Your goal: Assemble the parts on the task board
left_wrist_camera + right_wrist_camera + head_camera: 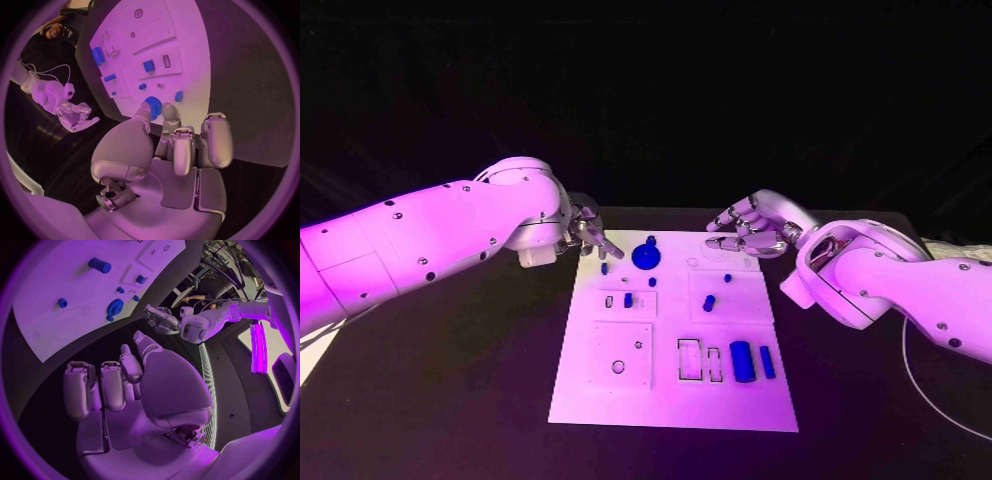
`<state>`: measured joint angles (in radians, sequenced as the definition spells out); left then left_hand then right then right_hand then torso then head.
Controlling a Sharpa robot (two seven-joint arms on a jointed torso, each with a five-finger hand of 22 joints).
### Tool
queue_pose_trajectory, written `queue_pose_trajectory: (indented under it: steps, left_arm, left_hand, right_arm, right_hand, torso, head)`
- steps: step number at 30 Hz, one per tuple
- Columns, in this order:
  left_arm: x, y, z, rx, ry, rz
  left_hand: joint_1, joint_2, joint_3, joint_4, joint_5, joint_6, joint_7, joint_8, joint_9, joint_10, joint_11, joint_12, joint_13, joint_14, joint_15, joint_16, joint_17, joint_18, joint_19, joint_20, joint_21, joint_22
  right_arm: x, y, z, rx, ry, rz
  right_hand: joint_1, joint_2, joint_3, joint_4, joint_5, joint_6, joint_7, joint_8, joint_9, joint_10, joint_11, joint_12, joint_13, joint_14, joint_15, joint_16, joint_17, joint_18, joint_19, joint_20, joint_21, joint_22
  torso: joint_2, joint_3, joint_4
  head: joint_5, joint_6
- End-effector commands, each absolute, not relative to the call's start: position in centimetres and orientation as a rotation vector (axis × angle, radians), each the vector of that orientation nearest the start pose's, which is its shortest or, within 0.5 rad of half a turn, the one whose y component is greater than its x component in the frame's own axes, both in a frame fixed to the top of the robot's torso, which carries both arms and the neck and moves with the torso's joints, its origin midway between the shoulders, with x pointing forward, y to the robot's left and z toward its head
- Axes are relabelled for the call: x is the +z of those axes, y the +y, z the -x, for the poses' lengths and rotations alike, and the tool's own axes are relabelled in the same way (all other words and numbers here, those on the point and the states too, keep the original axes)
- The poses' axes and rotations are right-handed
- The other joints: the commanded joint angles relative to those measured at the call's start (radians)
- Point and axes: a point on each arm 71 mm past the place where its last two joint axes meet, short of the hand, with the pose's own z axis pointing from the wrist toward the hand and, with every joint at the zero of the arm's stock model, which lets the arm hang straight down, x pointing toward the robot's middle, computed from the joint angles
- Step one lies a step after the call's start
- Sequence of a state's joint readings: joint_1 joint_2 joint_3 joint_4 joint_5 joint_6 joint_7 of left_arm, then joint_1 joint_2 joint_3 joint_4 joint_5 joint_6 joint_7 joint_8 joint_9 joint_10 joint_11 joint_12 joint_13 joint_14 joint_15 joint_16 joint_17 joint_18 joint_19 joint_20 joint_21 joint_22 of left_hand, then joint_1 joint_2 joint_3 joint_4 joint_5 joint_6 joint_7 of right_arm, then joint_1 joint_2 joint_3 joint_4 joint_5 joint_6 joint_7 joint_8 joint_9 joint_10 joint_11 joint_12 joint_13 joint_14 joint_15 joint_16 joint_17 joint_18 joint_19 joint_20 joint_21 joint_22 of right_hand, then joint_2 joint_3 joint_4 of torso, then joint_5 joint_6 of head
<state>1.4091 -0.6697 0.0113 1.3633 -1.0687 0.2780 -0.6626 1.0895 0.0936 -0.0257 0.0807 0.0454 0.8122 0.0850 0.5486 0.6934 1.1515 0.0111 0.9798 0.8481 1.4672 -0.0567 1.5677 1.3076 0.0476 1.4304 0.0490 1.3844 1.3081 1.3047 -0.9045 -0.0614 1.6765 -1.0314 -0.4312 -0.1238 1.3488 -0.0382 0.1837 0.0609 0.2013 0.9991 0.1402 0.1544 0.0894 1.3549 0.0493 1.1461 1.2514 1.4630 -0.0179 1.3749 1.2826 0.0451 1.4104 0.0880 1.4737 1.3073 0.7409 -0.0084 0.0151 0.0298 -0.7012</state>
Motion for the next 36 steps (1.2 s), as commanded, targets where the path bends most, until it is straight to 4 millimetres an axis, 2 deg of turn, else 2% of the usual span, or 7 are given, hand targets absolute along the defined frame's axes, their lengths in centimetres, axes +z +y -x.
queue_pose_trajectory:
  steps: [1, 6, 10, 12, 21, 24, 36]
  left_arm:
    - [-12.3, 18.3, -54.8, -0.251, 2.286, 0.102]
    - [-12.9, 18.7, -56.3, -0.205, 2.293, 0.127]
    - [-13.3, 18.8, -56.9, -0.158, 2.297, 0.112]
    - [-13.5, 18.9, -57.2, -0.137, 2.303, 0.106]
    - [-14.6, 18.5, -57.6, -0.100, 2.326, 0.098]
    - [-14.8, 18.4, -57.6, -0.098, 2.331, 0.096]
    - [-15.1, 18.5, -57.4, -0.088, 2.381, 0.075]
  left_hand:
    - [0.011, 0.001, -0.002, -0.005, 0.002, -0.002, 0.004, -0.015, -0.014, -0.002, 0.003, 0.001, 0.000, 0.104, 0.006, 0.003, 0.263, 0.012, -0.001, 0.003, -0.001, 0.022]
    - [-0.010, -0.007, -0.024, 0.018, 0.001, 0.044, -0.004, -0.002, -0.019, 0.032, -0.002, 0.040, 0.036, 0.104, 0.003, 0.003, 0.263, 0.005, 0.021, 0.006, 0.024, 0.054]
    - [-0.050, -0.033, -0.071, 0.051, 0.001, 0.070, -0.015, 0.010, -0.020, 0.065, -0.012, 0.074, 0.069, 0.104, -0.005, 0.003, 0.263, -0.002, 0.040, 0.001, 0.048, 0.085]
    - [-0.061, -0.037, -0.093, 0.067, 0.001, 0.079, -0.020, 0.015, -0.019, 0.079, -0.017, 0.088, 0.084, 0.104, -0.010, 0.003, 0.263, -0.005, 0.049, -0.004, 0.058, 0.097]
    - [-0.061, -0.027, -0.122, 0.090, 0.001, 0.091, -0.028, 0.023, -0.016, 0.101, -0.024, 0.111, 0.108, 0.104, -0.016, 0.003, 0.263, -0.010, 0.062, -0.011, 0.074, 0.119]
    - [-0.058, -0.020, -0.128, 0.096, 0.001, 0.097, -0.031, 0.027, -0.013, 0.107, -0.027, 0.117, 0.114, 0.104, -0.019, 0.003, 0.263, -0.011, 0.065, -0.013, 0.078, 0.123]
    - [-0.015, 0.001, -0.134, 0.089, 0.001, 0.108, -0.038, 0.036, -0.005, 0.116, -0.033, 0.122, 0.119, 0.104, -0.024, 0.003, 0.263, -0.013, 0.069, -0.019, 0.083, 0.130]
  right_arm:
    - [-13.3, -19.3, -47.3, 0.892, 1.628, -0.236]
    - [-13.3, -19.2, -47.3, 0.896, 1.628, -0.234]
    - [-13.3, -19.1, -47.3, 0.897, 1.629, -0.233]
    - [-13.3, -19.0, -47.3, 0.899, 1.630, -0.232]
    - [-13.3, -18.9, -47.2, 0.903, 1.630, -0.230]
    - [-13.3, -18.9, -47.2, 0.903, 1.631, -0.230]
    - [-13.3, -18.9, -47.2, 0.902, 1.631, -0.230]
  right_hand:
    - [-0.006, -0.001, -0.003, 0.000, 0.004, -0.007, -0.002, 0.003, -0.001, -0.007, -0.001, -0.006, -0.001, 0.047, -0.006, -0.005, -0.001, 0.011, -0.008, -0.001, -0.006, 0.016]
    - [-0.006, -0.001, -0.003, 0.000, 0.005, -0.009, -0.002, 0.002, -0.002, -0.011, 0.000, -0.013, -0.006, 0.047, -0.006, -0.006, -0.002, 0.011, -0.009, -0.001, -0.007, 0.015]
    - [-0.006, -0.001, -0.003, 0.000, 0.005, -0.009, -0.002, 0.002, -0.002, -0.011, 0.000, -0.013, -0.006, 0.047, -0.006, -0.006, -0.002, 0.011, -0.009, -0.001, -0.007, 0.015]
    - [-0.006, -0.001, -0.003, 0.000, 0.005, -0.009, -0.002, 0.002, -0.002, -0.011, 0.000, -0.013, -0.006, 0.047, -0.006, -0.006, -0.002, 0.011, -0.009, -0.001, -0.007, 0.015]
    - [-0.006, -0.001, -0.003, 0.000, 0.005, -0.009, -0.002, 0.002, -0.002, -0.011, 0.000, -0.013, -0.006, 0.047, -0.006, -0.006, -0.002, 0.011, -0.009, -0.001, -0.007, 0.015]
    - [-0.006, -0.001, -0.003, 0.000, 0.005, -0.009, -0.002, 0.002, -0.002, -0.011, 0.000, -0.013, -0.006, 0.047, -0.006, -0.006, -0.002, 0.011, -0.009, -0.001, -0.007, 0.015]
    - [-0.006, -0.001, -0.003, 0.000, 0.005, -0.009, -0.002, 0.002, -0.002, -0.011, 0.000, -0.013, -0.006, 0.047, -0.006, -0.006, -0.002, 0.011, -0.009, -0.001, -0.007, 0.015]
  torso:
    - [0.002, -0.0007, -0.0019]
    - [0.004, -0.0019, -0.0033]
    - [0.008, -0.0038, -0.0046]
    - [0.010, -0.0040, -0.0061]
    - [0.014, -0.0069, -0.0082]
    - [0.012, -0.0059, -0.0080]
    - [0.010, -0.0061, -0.0063]
  head:
    - [0.004, 0.003]
    - [0.006, 0.003]
    - [0.008, 0.008]
    - [0.011, 0.010]
    - [0.014, 0.006]
    - [0.014, 0.005]
    - [0.013, 0.001]
